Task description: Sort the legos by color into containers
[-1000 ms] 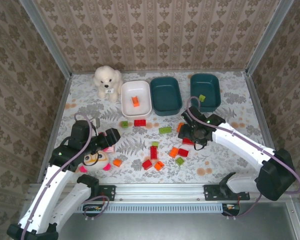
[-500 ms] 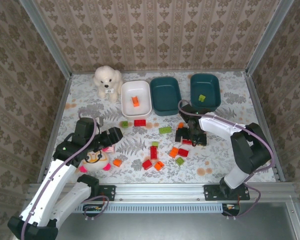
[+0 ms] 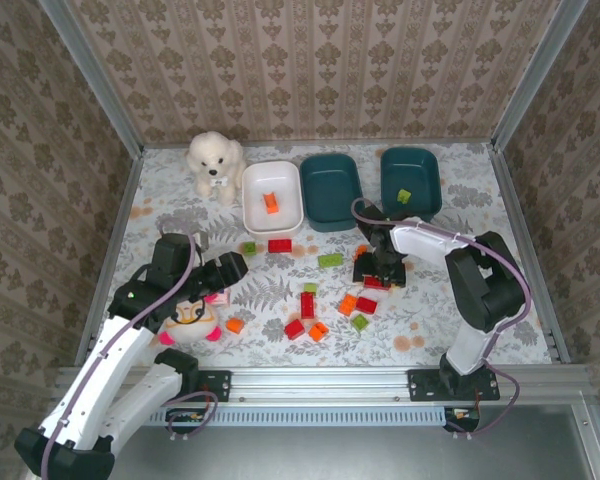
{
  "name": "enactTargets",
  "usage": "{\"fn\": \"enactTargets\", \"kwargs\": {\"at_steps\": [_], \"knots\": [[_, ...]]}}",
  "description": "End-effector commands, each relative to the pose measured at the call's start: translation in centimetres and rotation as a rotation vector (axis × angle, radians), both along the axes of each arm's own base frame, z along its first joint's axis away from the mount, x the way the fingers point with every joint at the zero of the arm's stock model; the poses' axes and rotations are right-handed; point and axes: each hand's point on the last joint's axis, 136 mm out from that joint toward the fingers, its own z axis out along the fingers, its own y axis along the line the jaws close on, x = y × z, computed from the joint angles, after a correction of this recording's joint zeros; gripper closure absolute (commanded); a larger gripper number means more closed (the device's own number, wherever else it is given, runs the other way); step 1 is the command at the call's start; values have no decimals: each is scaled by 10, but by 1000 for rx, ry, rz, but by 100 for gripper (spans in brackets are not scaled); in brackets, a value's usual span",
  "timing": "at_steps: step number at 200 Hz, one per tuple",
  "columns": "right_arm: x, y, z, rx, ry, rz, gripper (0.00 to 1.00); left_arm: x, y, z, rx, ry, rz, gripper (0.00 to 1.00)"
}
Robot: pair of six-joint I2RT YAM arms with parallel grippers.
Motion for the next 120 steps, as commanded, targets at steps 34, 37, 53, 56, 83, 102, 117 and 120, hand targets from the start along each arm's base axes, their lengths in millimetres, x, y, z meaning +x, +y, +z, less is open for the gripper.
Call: {"fn": "enactTargets", "kwargs": {"at_steps": [34,37,53,56,83,102,117,120], "knots": [[11,8,25,-20,-68,47,43,3,-3,-5,-6,2,5,18],[12,8,30,-25,-80,55,44,4,-3,-5,-6,2,5,18],[22,17,65,-40,-166,98,45,7,-5,-3,-11,-5,8,18],[24,20,72,-38,-182,106,45,8,-5,-1,-14,-9,11,18],[61,51,122,19,-316,137,45,24,-10,10,-22,-41,22,18],[98,73,139,52,-386,148,45,41,-16,19,-18,-63,21,18],[126,85,140,58,-410,149,45,57,-18,23,-15,-64,32,18],[134,88,143,61,-423,146,45,60,-19,24,-19,-67,34,18]]}}
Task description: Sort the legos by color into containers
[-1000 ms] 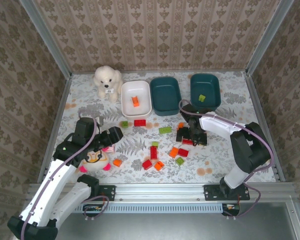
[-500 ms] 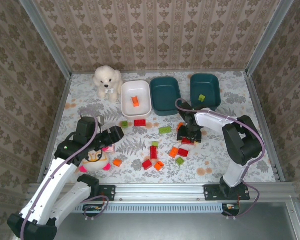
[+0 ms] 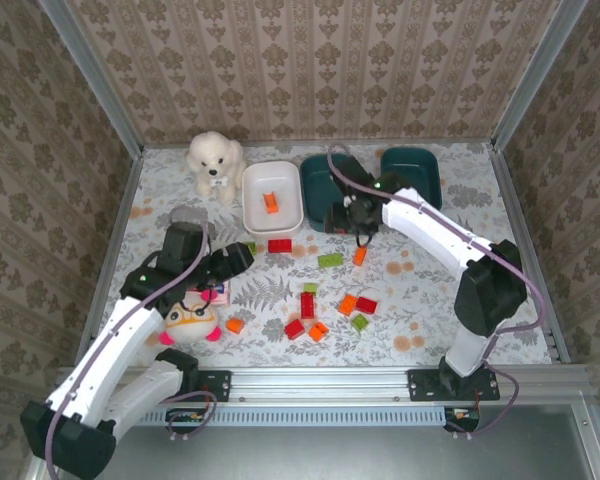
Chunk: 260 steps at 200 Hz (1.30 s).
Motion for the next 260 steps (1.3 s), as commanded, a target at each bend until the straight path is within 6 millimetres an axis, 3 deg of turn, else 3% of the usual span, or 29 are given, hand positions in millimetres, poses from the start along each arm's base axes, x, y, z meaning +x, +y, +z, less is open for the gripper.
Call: {"fn": "enactTargets", "kwargs": {"at_steps": [1,29,65,93,120,148,176,212,236,260], "knots": [[35,5,-13,-58,-5,5,45,32,-6,29,-32,-87,25,18],[89,10,-24,-45,-39,-16,46,66,-4,34,-88,-97,66,17],[135,7,-64,-42,3,-43,45,97,4,46,-76,-119,78,18],[151,8,-95,-21,64,-62,44,104,6,52,-58,-130,82,18],[156,6,-116,-26,116,-79,41,98,12,50,-41,-123,98,18],[159,2,-120,-8,126,-95,34,88,17,49,-37,-120,116,18],[166,2,-88,14,70,-83,19,80,20,47,-32,-113,120,18],[169,-1,0,50,-100,-61,16,71,25,48,-15,-101,121,18],[157,-5,58,57,-205,-41,18,63,26,47,-2,-83,111,18],[130,1,112,76,-329,20,19,52,28,44,12,-57,92,19]]}}
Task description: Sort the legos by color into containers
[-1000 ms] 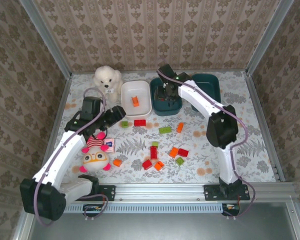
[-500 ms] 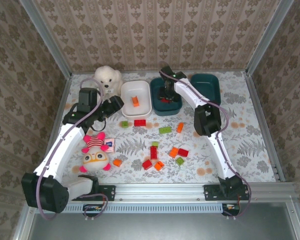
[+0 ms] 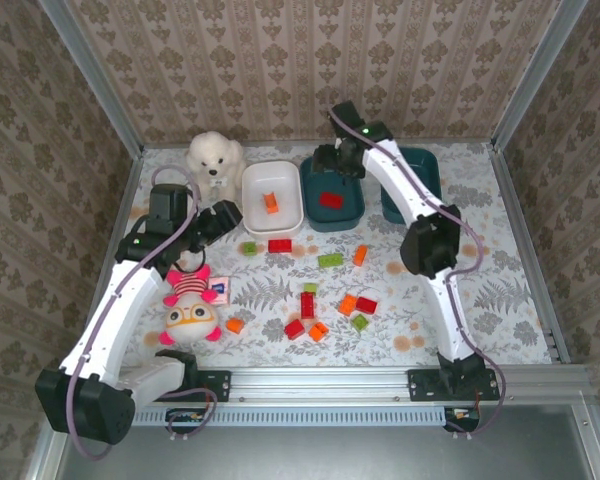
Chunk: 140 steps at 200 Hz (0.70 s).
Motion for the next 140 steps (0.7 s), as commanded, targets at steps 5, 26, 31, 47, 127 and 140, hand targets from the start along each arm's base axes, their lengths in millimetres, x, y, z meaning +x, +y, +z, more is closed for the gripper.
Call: {"fn": "enactTargets", "kwargs": {"at_steps": [5,26,31,47,127,140], "knots": [[-39,1,103,17,-224,74,20,-19,6,-5,40,35,-30,20],[-80,11,129,63,-321,146,20,-32,7,-16,61,82,-61,22],[-92,13,134,84,-345,165,20,-37,7,-19,68,99,-68,22],[-127,19,135,130,-383,219,21,-48,8,-29,92,136,-92,23],[-258,18,87,156,-343,361,23,-95,2,-73,172,295,-147,32],[-268,20,79,152,-328,377,23,-112,4,-85,262,358,-168,36]]}}
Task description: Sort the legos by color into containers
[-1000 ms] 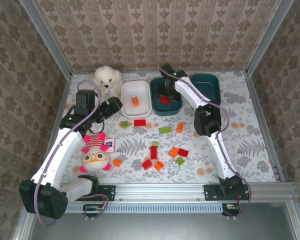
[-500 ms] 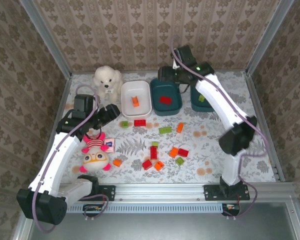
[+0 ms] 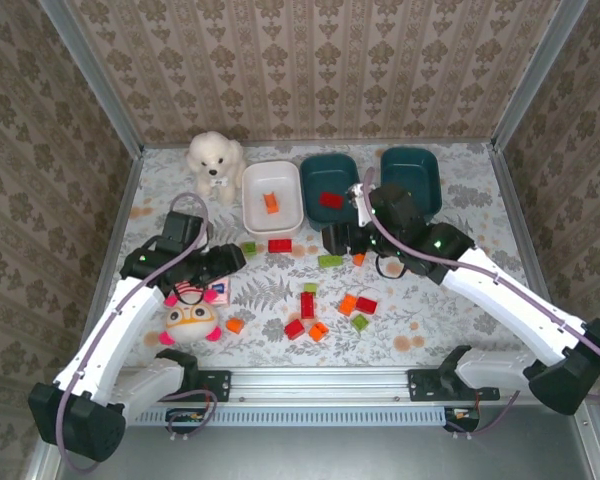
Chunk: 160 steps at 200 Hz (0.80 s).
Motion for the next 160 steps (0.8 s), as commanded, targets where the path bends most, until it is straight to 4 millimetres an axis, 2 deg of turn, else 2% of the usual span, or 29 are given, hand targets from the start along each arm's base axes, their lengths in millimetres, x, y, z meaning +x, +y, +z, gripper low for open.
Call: {"fn": "enactTargets", "kwargs": {"at_steps": [1,29,64,85,105,160], "knots": [[-13,3,1,17,-22,6,23,-32,8,-23,139,118,-27,36],[-31,9,-13,57,12,41,23,-66,6,-56,316,245,-117,37],[-63,28,-32,169,53,192,21,-82,11,-84,428,317,-96,37],[-78,25,-41,197,47,224,20,-81,11,-95,449,333,-109,35],[-84,14,-46,181,51,204,19,-80,10,-104,485,353,-141,32],[-85,6,-47,161,53,184,19,-67,2,-119,524,366,-207,31]]}}
